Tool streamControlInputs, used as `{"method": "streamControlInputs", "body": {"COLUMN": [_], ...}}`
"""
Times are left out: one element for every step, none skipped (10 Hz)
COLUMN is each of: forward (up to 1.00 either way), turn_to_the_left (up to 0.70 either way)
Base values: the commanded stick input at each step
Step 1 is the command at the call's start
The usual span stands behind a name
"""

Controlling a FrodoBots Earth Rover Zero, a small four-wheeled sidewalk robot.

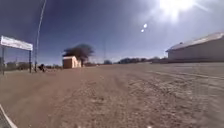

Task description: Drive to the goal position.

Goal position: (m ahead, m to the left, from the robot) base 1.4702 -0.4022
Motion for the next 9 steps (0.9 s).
{"method": "streamControlInputs", "body": {"forward": [0.70, 0.70, 0.70, 0.70, 0.70, 0.70, 0.70, 0.70, 0.70], "turn_to_the_left": [0.00, 0.00, 0.00, 0.00, 0.00, 0.00, 0.00, 0.00, 0.00]}}
